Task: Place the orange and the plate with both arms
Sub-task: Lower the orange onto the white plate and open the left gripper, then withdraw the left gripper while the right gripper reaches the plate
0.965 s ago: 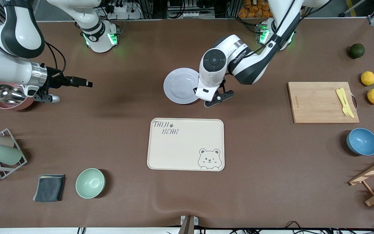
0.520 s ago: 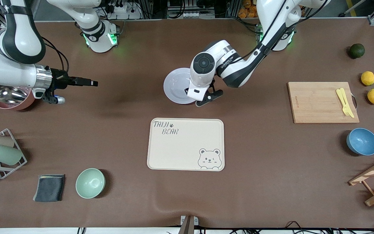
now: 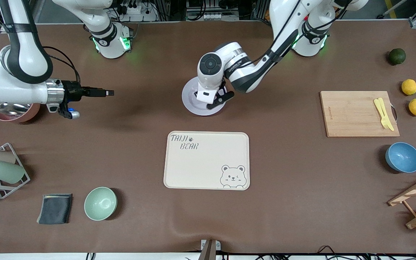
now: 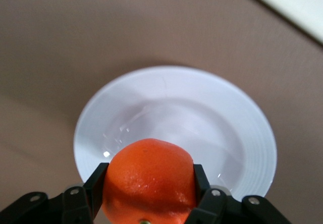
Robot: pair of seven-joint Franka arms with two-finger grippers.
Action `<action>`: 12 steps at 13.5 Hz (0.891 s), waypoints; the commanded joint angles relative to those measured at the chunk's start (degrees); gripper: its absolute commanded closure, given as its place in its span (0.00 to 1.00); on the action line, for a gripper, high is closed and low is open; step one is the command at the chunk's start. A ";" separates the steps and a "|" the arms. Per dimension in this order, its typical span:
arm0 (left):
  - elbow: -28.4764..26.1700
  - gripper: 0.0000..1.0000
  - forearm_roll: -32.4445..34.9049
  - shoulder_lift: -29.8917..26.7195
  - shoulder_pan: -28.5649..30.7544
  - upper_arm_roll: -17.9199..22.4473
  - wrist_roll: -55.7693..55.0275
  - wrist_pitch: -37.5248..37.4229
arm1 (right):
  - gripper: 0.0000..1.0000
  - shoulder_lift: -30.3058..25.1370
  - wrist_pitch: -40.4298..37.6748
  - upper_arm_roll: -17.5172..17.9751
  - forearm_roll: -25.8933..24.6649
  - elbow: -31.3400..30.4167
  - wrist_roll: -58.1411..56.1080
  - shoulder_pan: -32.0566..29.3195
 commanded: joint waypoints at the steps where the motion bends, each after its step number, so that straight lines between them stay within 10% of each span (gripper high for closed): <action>1: 1.24 0.94 -0.07 3.33 -2.18 0.62 -1.66 2.65 | 0.00 1.70 -0.50 0.59 1.93 0.91 -1.41 -0.95; 5: 1.15 0.92 0.81 5.97 -2.89 0.80 -2.20 3.27 | 0.00 7.84 -4.43 0.59 1.93 8.01 -1.94 -0.77; 6: 1.06 0.77 0.81 6.23 -2.89 0.88 -2.20 3.27 | 0.00 8.21 -5.58 0.59 1.93 9.07 -1.94 -1.03; 8: 1.15 0.04 0.55 6.50 -3.32 0.80 -2.81 4.23 | 0.00 8.21 -5.60 0.59 1.93 9.35 -2.12 -0.51; 12: 3.33 0.00 0.81 5.19 -2.81 0.88 -5.45 4.68 | 0.00 10.75 -5.33 0.86 4.22 9.35 -2.38 0.90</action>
